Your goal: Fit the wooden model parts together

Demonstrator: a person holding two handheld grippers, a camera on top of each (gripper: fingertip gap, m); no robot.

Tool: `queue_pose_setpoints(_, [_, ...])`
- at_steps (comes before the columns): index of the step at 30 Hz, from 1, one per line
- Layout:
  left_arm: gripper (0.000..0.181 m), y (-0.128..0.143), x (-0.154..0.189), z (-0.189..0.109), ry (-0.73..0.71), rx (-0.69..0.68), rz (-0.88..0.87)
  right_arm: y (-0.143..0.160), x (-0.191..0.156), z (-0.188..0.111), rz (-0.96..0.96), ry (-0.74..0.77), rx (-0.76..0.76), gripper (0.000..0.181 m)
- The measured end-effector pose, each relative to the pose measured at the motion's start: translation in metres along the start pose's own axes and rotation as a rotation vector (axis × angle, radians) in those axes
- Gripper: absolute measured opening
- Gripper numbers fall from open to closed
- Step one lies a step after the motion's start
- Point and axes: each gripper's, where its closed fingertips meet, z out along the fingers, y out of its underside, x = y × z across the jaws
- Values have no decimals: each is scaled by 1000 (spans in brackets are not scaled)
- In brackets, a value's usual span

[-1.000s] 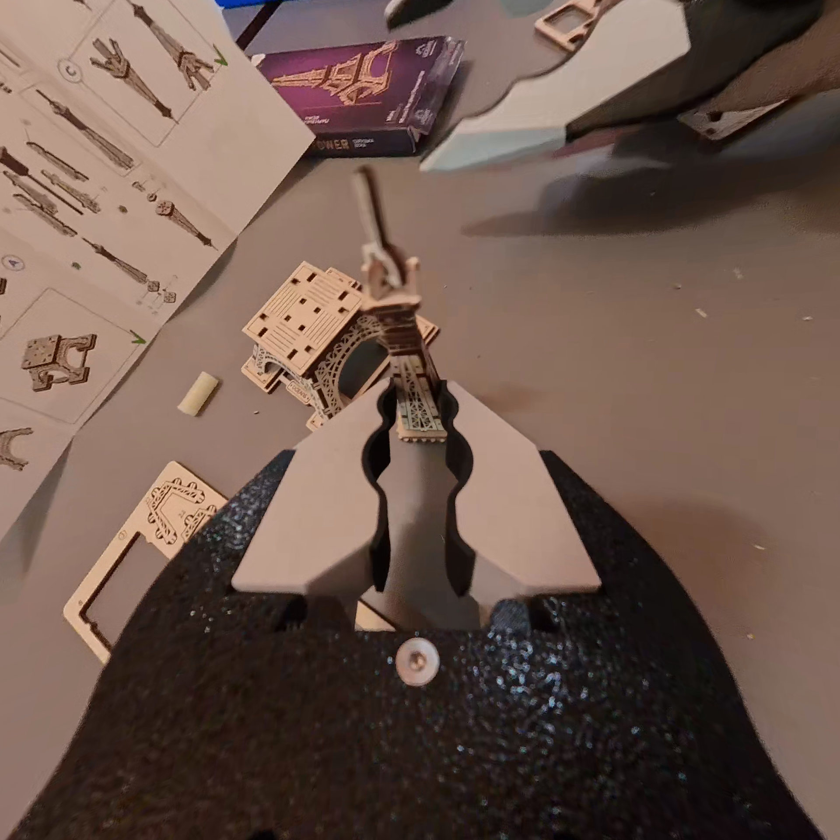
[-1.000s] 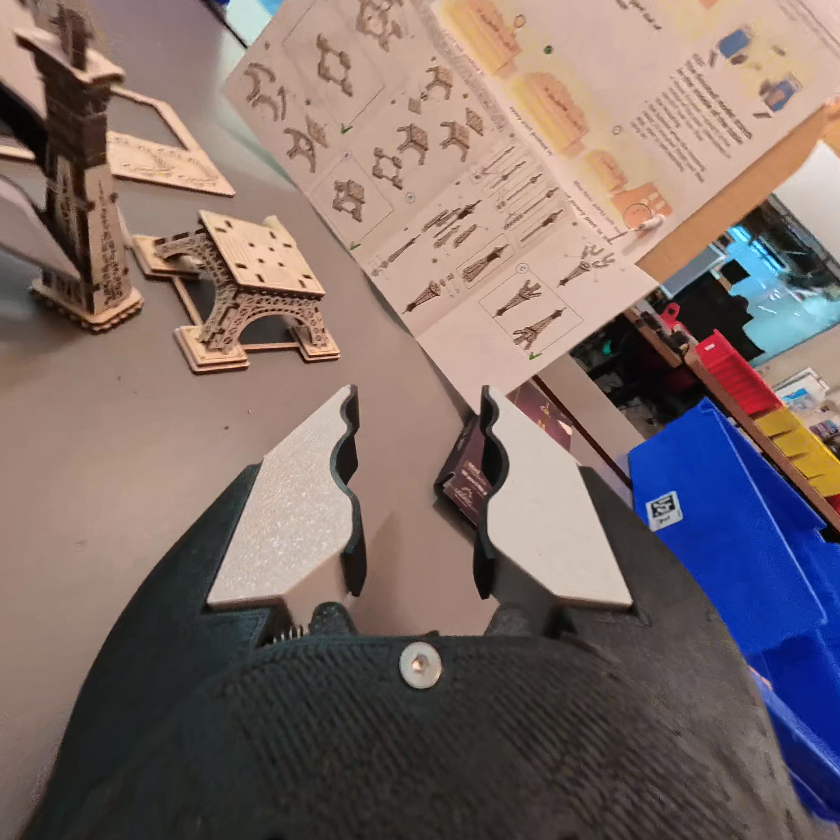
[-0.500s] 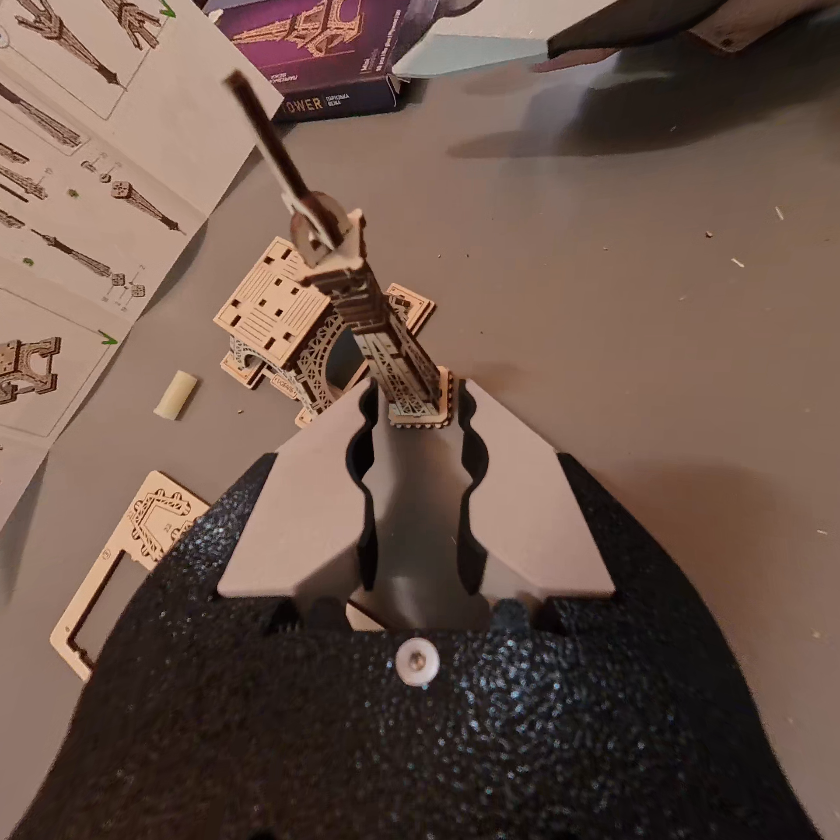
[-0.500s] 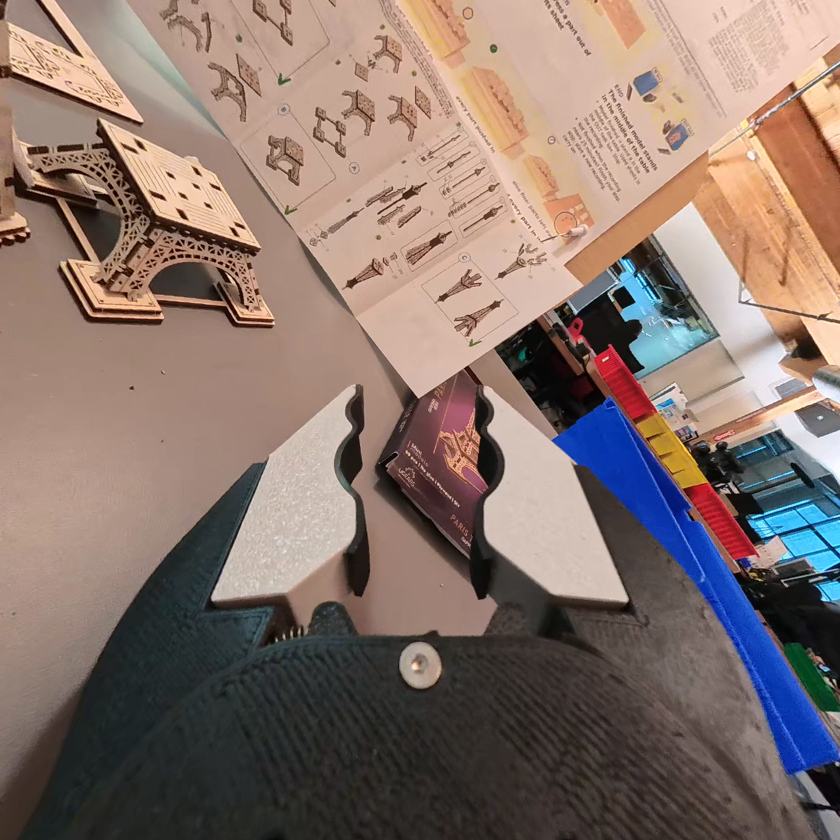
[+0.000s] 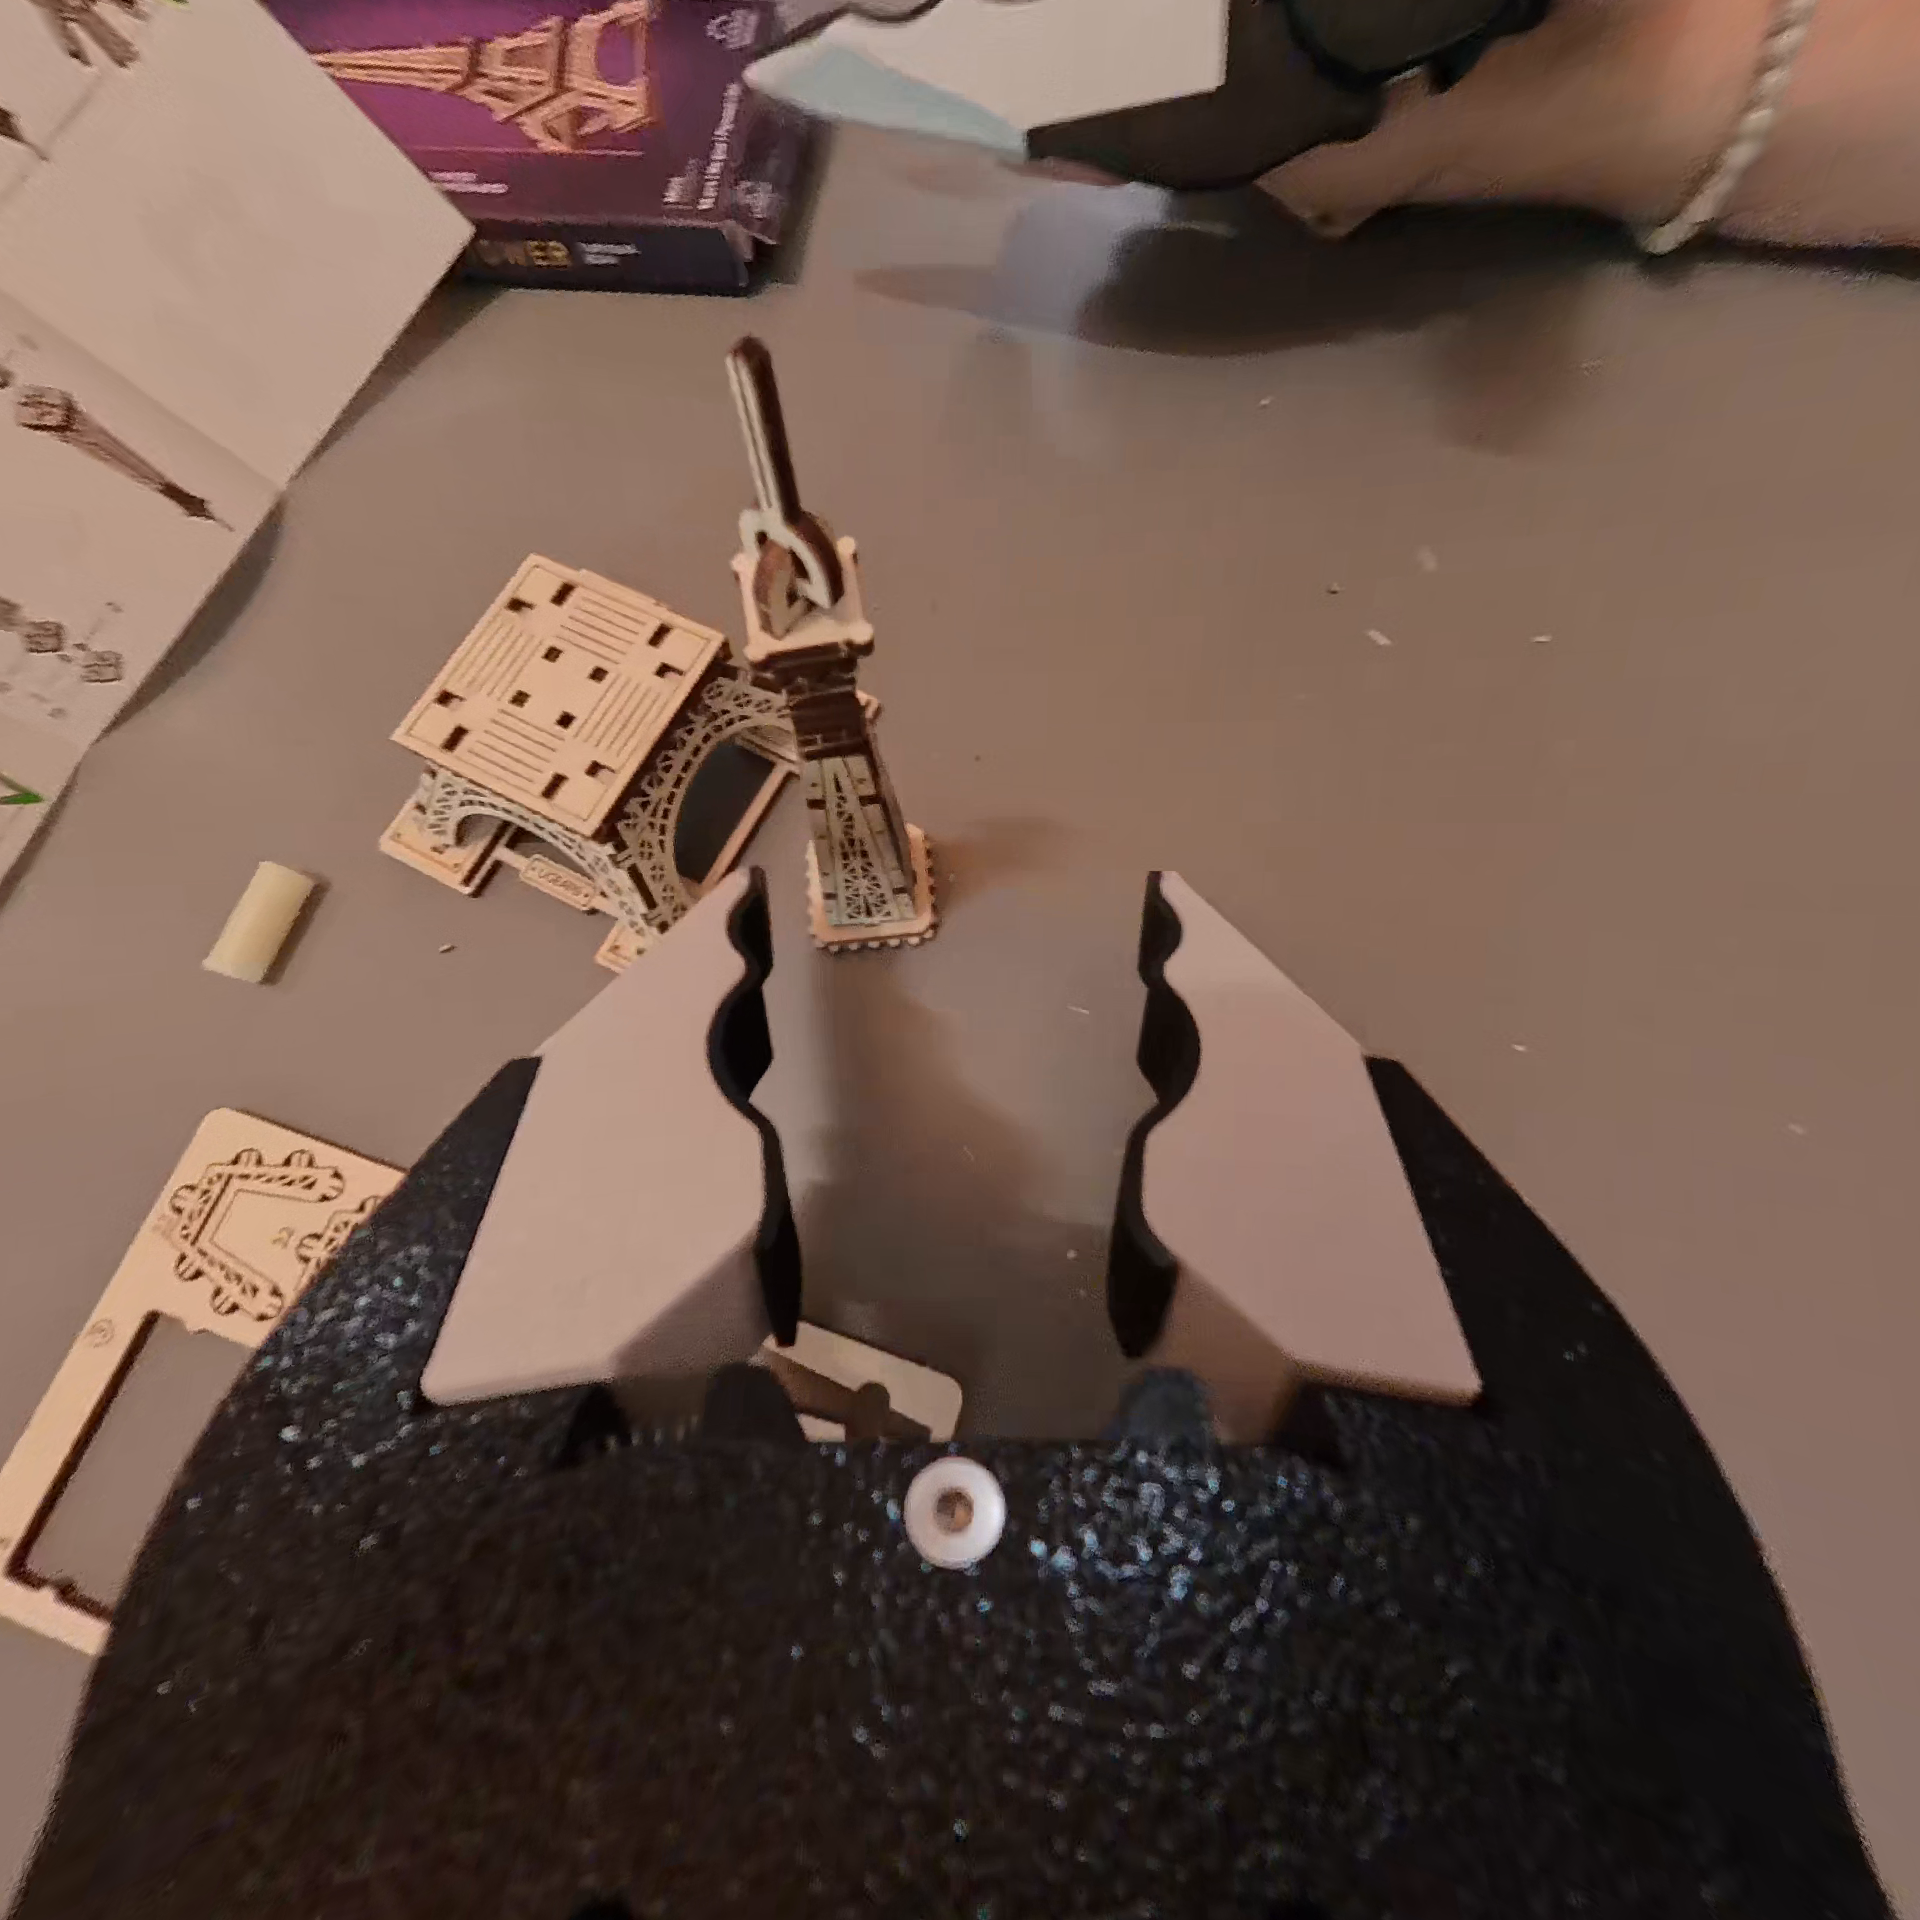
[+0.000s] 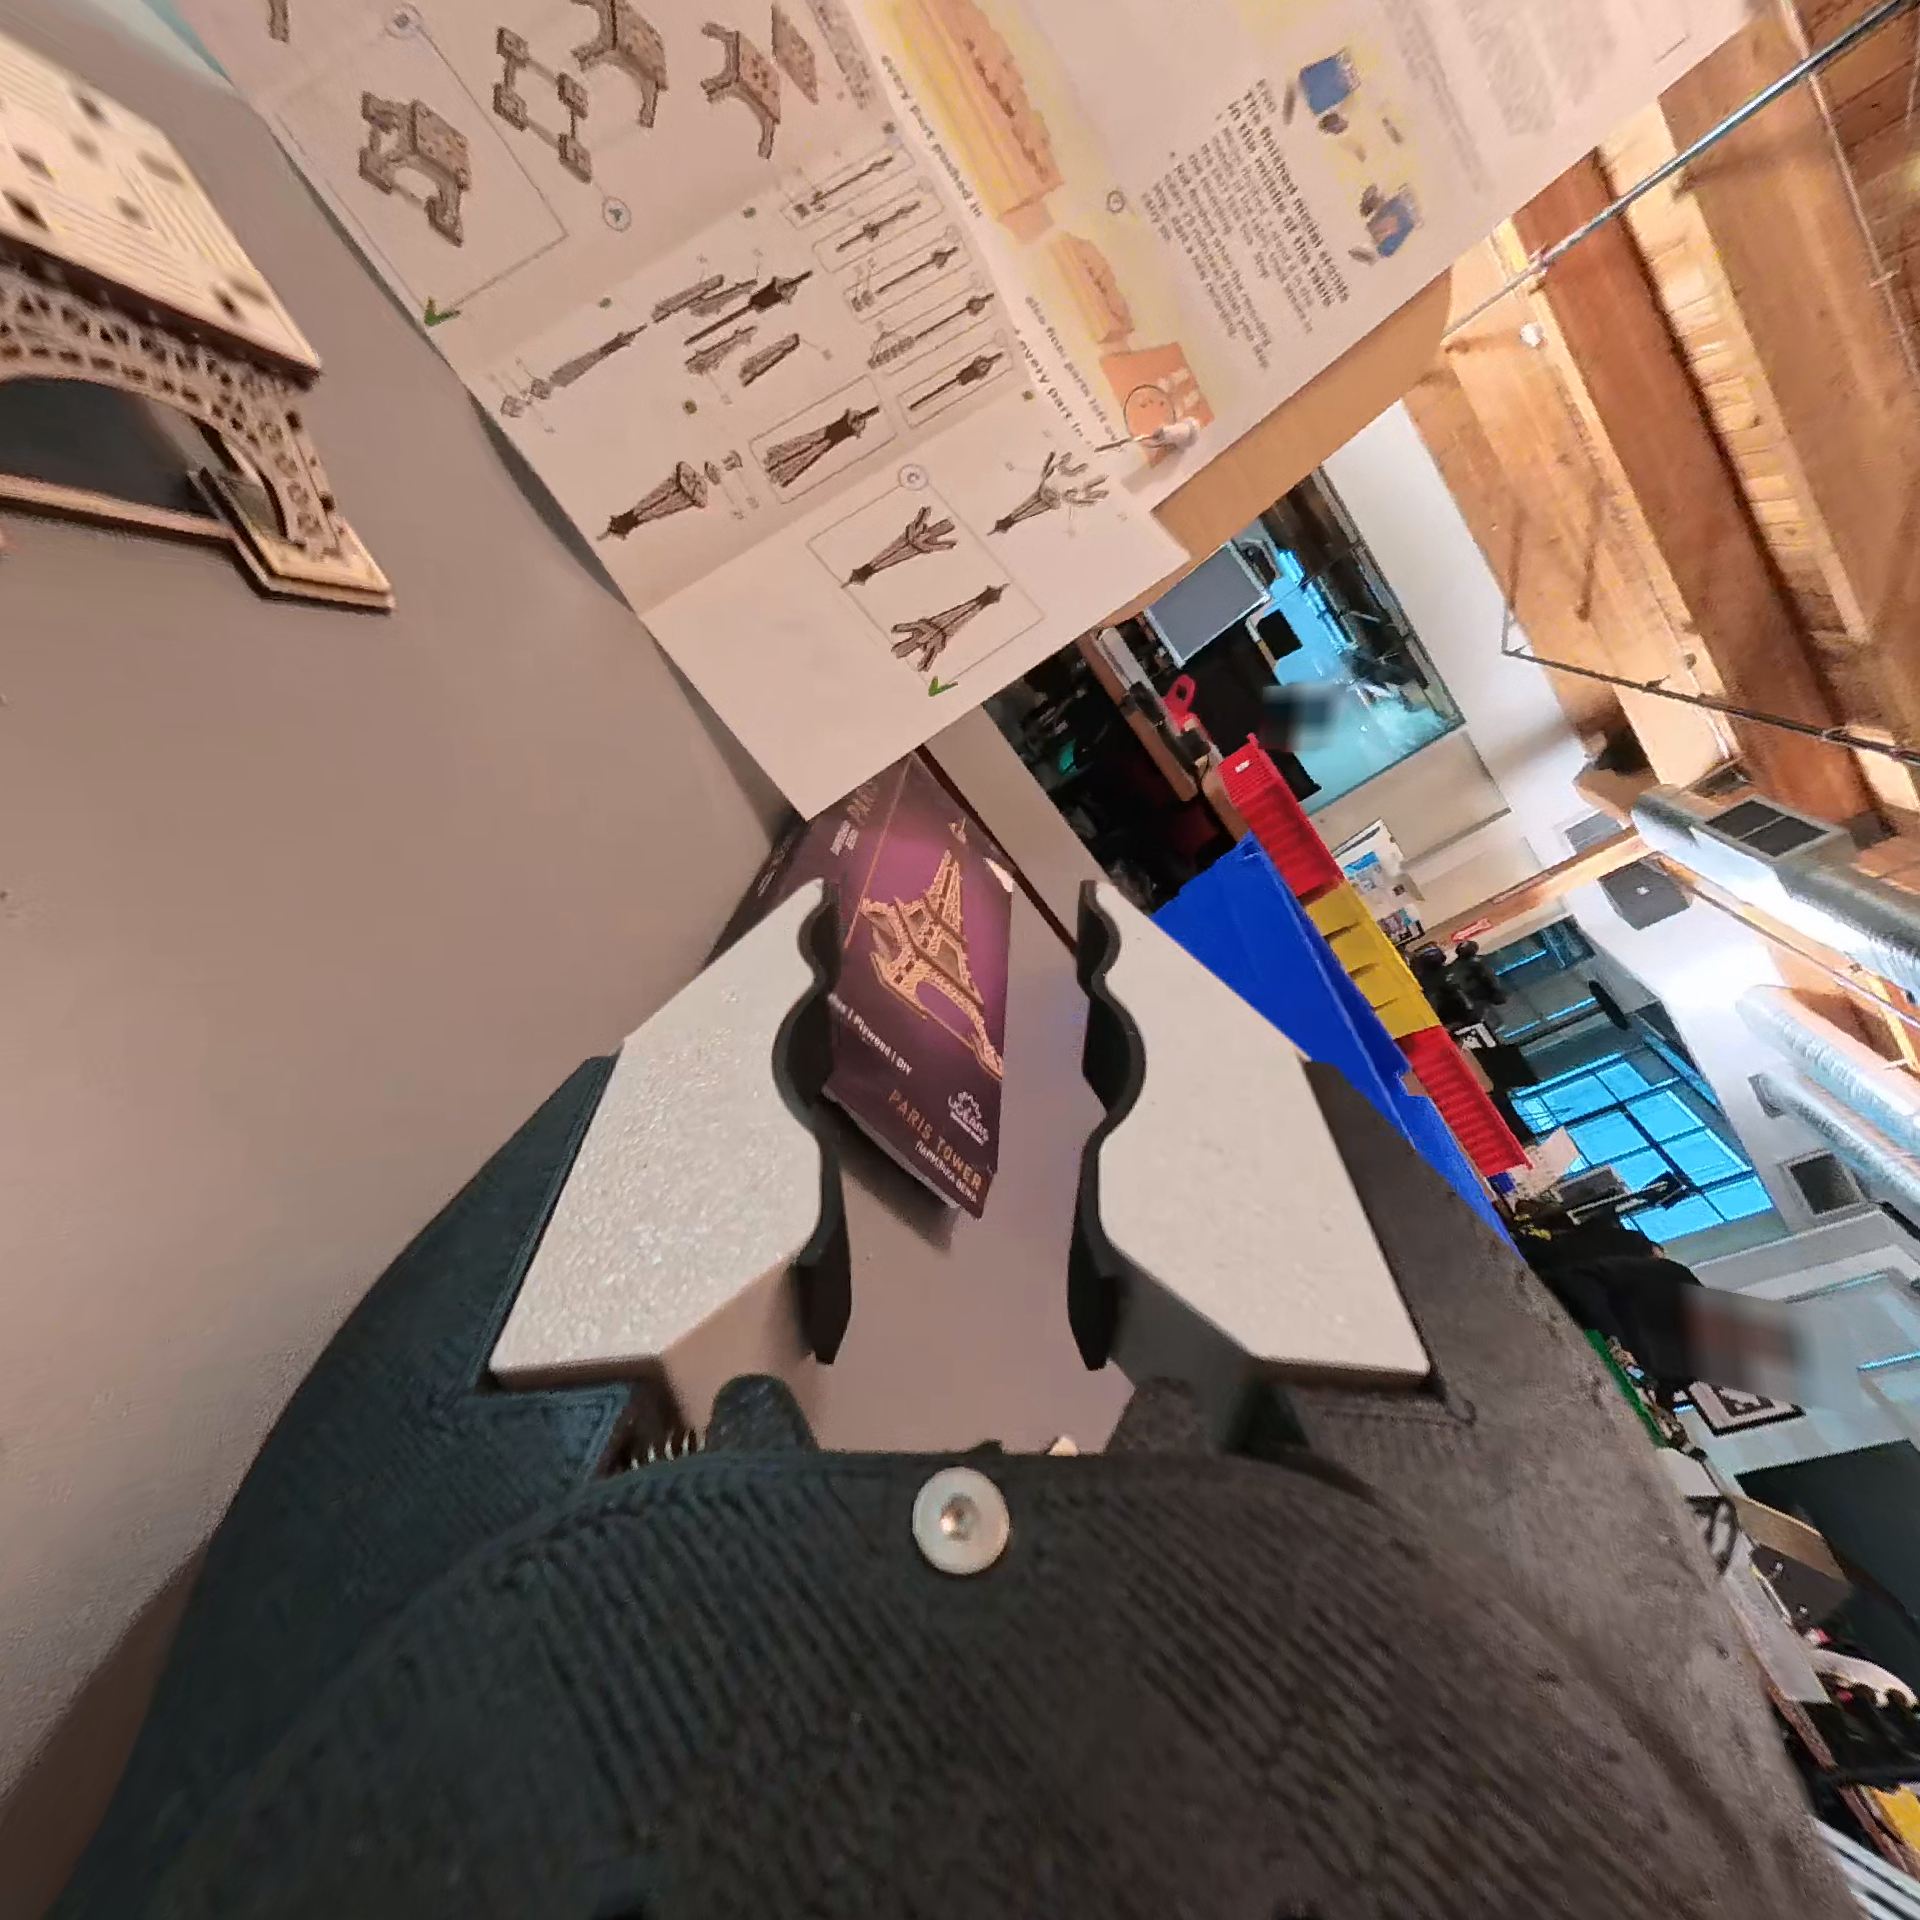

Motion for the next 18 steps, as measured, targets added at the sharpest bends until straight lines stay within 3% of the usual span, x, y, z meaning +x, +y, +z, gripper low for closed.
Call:
queue_pose_setpoints(1, [73,-1,1,-4,22,4,-2,3,-1,1,-17,-3,-16,44])
queue_pose_setpoints(6, [77,-15,-8,-27,16,115,-2,1,-4,1,-78,4,-18,43])
queue_pose_setpoints(14, [76,-15,-48,-40,-215,178,-44,3,5,0,-3,0,-9,42])
queue_pose_setpoints(18, [75,-18,-57,-45,-261,229,-53,7,12,1,59,-4,5,43])
